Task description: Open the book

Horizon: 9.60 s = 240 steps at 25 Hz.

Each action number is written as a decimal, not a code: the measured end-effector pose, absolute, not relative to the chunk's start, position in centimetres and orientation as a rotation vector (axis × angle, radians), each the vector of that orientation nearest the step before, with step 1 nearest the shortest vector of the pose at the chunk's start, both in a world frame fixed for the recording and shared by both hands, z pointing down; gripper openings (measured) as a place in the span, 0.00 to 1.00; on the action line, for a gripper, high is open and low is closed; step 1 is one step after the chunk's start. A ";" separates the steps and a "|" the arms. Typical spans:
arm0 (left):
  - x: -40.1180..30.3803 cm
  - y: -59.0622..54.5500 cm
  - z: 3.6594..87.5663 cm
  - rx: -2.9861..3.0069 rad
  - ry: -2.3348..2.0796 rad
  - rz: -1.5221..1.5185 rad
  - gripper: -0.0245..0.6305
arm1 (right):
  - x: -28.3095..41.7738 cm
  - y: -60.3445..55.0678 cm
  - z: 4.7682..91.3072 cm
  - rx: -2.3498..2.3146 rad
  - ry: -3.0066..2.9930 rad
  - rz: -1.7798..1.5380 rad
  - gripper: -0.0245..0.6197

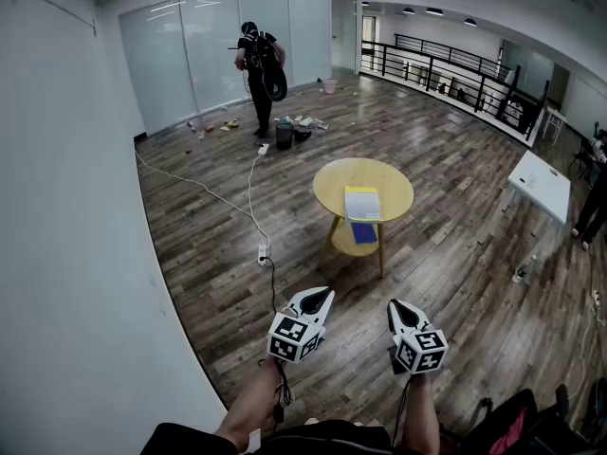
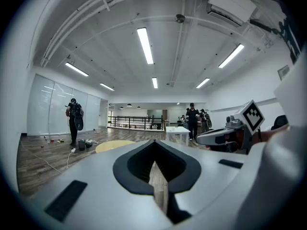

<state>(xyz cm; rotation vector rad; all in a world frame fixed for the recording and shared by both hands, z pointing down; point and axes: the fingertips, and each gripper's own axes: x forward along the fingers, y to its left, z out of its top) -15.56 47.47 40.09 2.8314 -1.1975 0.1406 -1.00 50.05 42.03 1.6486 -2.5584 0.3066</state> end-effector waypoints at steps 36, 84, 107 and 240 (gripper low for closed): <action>-9.3 17.9 41.9 2.758 -1.266 0.182 0.04 | 4.4 19.0 43.6 1.547 -2.634 0.354 0.05; -10.5 -20.1 47.5 2.685 -1.141 0.251 0.04 | 2.6 -19.2 46.0 1.571 -2.537 0.426 0.05; -11.1 -13.3 61.3 2.390 -1.102 0.421 0.04 | 0.5 -14.1 60.9 1.329 -2.419 0.779 0.05; 7.6 -14.3 60.1 2.555 -0.658 0.486 0.04 | 20.2 -8.0 61.8 1.896 -1.814 0.941 0.05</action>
